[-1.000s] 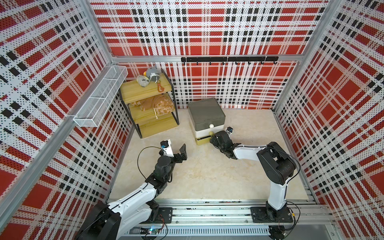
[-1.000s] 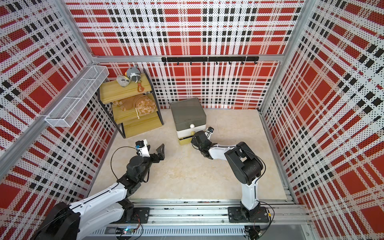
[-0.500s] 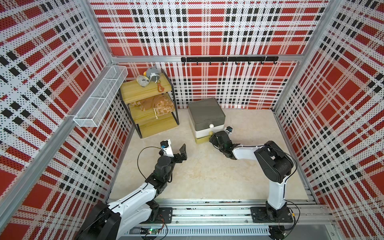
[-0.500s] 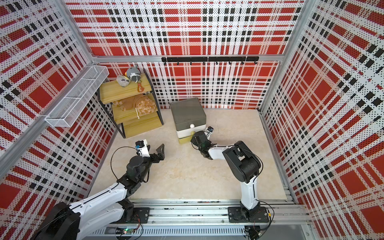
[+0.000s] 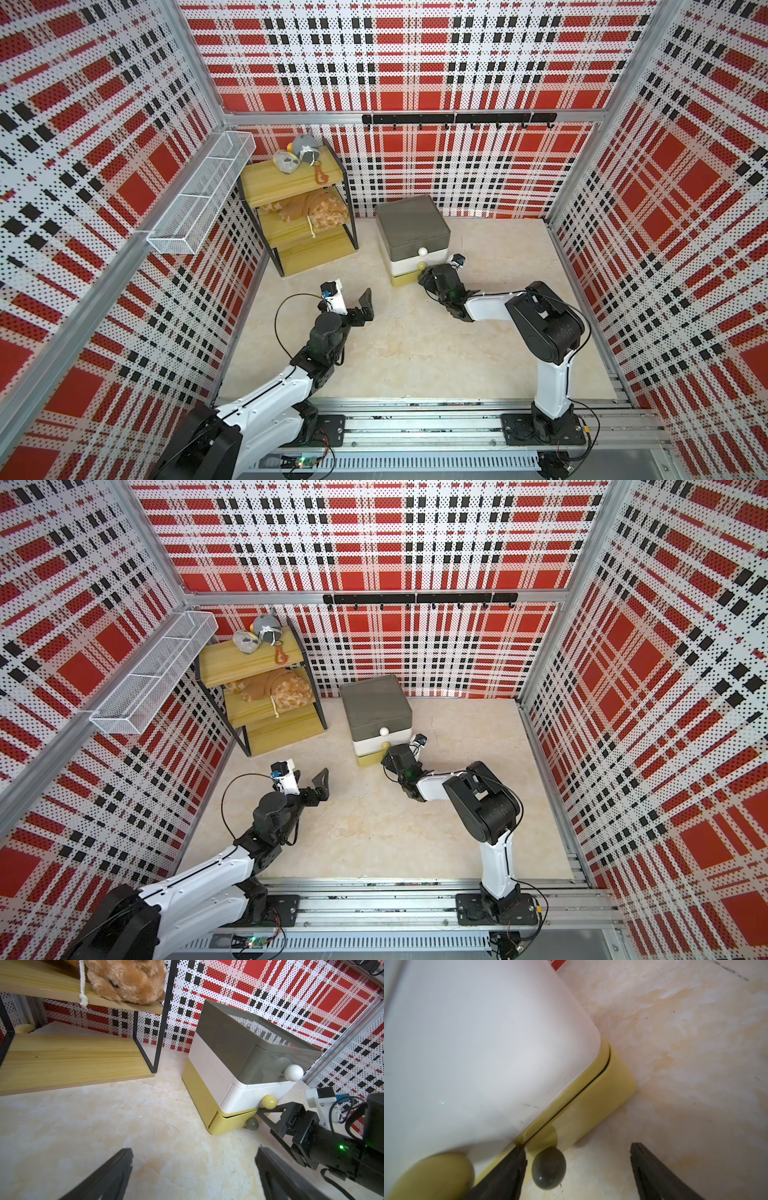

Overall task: Place the wired earphones into the drawer by color
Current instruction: Close the drawer in the storage box, then reset both arms

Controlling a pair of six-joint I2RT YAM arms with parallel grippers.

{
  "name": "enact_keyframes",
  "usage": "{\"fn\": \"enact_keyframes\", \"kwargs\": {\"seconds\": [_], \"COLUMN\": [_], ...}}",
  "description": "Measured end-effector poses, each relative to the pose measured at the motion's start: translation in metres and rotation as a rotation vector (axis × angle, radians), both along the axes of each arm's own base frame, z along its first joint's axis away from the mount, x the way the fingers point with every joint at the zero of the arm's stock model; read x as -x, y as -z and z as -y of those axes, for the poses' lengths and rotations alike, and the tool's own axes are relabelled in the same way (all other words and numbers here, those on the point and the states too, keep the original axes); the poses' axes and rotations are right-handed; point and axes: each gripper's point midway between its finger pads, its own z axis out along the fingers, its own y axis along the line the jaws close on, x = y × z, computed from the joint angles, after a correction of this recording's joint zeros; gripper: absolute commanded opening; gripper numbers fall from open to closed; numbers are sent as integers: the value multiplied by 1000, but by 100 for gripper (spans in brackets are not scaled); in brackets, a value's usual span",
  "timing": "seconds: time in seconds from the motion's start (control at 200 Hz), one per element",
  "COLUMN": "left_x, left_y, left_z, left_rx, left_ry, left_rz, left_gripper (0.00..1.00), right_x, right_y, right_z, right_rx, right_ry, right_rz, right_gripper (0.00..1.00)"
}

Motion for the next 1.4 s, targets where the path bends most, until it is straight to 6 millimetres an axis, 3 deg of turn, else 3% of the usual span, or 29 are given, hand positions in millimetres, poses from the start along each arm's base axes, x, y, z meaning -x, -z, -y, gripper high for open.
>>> {"fn": "enact_keyframes", "kwargs": {"seconds": [0.286, 0.461, 0.732, 0.882, 1.178, 1.403], "left_x": [0, 1, 7, 13, 22, 25], "left_y": [0, 0, -7, -14, -36, -51], "left_z": [0, -1, 0, -2, -14, -30], "left_rx": [0, 2, 15, 11, -7, -22], "left_ry": [-1, 0, 23, 32, -4, -83], "left_rz": [0, 4, 39, 81, 177, 230], "left_gripper": [99, 99, 99, 99, 99, 99], "right_x": [3, 20, 44, 62, 95, 116], "right_y": [6, 3, -55, -84, -119, -143], "right_z": [7, 21, 47, 79, 155, 188], "right_rx": [24, 68, 155, 224, 361, 484], "right_ry": [-6, -15, -33, -12, 115, 192], "right_rz": [3, -1, 116, 179, 243, 286], "right_gripper": [85, 85, 86, 86, 86, 87]}}
